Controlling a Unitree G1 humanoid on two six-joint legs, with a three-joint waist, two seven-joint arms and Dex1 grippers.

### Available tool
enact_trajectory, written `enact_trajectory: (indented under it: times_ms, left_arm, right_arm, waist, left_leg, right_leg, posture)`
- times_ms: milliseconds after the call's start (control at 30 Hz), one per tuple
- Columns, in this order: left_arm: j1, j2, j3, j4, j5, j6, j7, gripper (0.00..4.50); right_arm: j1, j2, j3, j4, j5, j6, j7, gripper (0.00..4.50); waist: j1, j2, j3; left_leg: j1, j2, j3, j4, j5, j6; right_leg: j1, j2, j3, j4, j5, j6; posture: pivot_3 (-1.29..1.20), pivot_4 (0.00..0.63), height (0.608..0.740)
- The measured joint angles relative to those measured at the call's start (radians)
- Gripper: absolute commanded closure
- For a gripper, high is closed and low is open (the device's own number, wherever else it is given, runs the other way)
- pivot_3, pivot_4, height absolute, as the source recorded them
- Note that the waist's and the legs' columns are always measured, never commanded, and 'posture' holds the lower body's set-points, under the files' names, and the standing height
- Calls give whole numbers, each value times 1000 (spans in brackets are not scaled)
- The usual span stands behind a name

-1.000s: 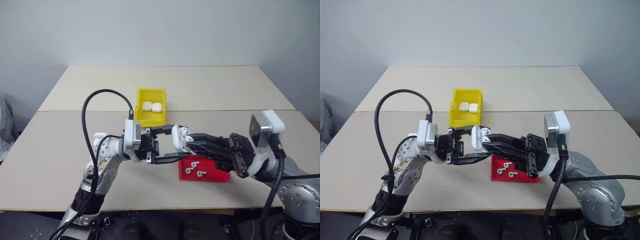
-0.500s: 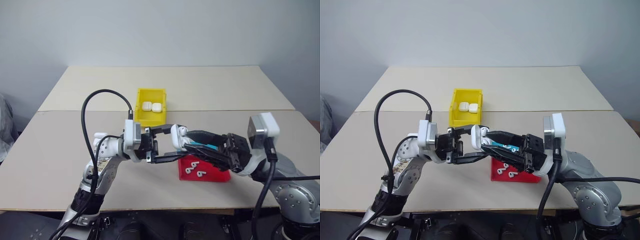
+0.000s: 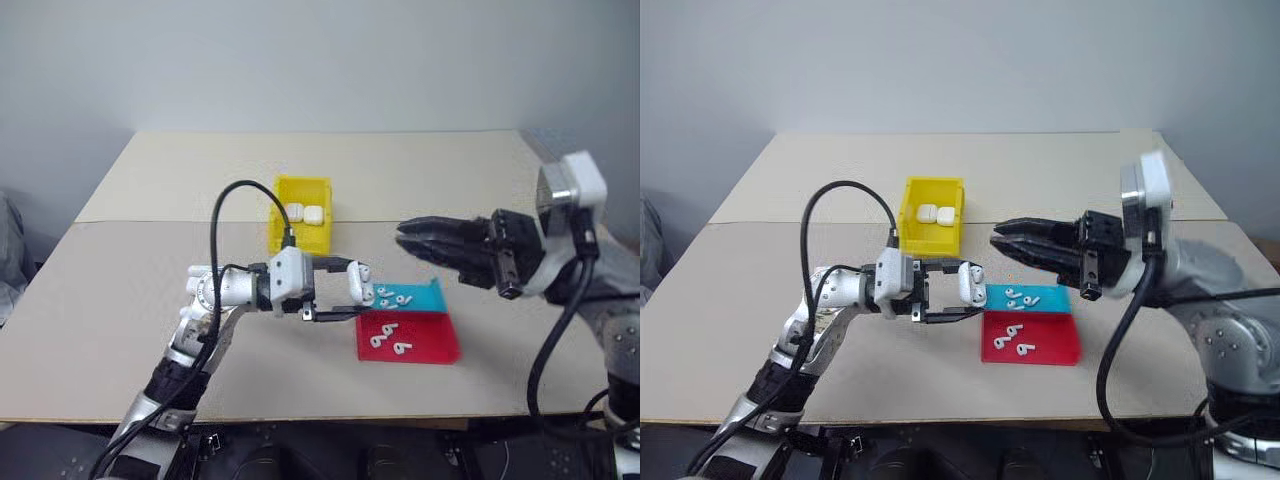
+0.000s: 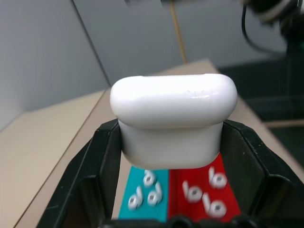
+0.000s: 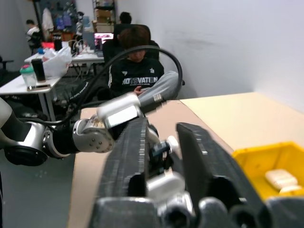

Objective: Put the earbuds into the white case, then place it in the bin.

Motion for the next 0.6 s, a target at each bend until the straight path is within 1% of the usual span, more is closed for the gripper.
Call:
enact_trajectory:
  times_ms: [33,133,233,367,467,600]
  left_arm:
    - [-3,-10,-6,5,11,1,7,1700]
    - [-14,-43,-20,7,29,8,36,1700]
    - [-21,-48,-24,6,31,18,51,1700]
    - [-20,-61,-24,-24,23,26,62,1700]
    - [-20,-60,-22,-57,16,43,68,1700]
    - [-6,-58,-19,-72,16,48,80,1700]
  right_arm:
    - [-30,-9,28,3,-20,4,14,4418]
    - [-91,-29,106,-1,-83,8,49,4418]
    - [-99,-39,175,-38,-156,-2,87,4418]
    - [-93,-36,245,-61,-247,-16,99,4418]
    - [-77,-35,283,-61,-312,-31,96,4418]
    - [-75,-18,288,-61,-343,-33,90,4418]
  waist:
    - [0,0,0]
    - [2,0,0]
    - [2,0,0]
    - [1,0,0]
    - [1,0,0]
    - [1,0,0]
  left_leg:
    - [0,0,0,1,0,0]
    - [-2,0,0,4,-1,1]
    - [-3,0,-1,5,-1,1]
    - [-3,0,-1,6,-1,1]
    - [-3,0,-1,6,-1,1]
    - [-3,0,-1,6,-1,1]
  right_leg:
    - [0,0,0,0,0,0]
    - [1,-1,-1,0,0,0]
    - [0,-1,-2,1,0,1]
    - [0,-1,-2,1,0,1]
    - [0,-1,-2,1,0,1]
    - [0,-1,-2,2,0,1]
  posture:
    - [0,150,740]
    - [0,150,740]
    - [0,150,740]
    - [0,150,740]
    - [0,150,740]
    - [0,150,740]
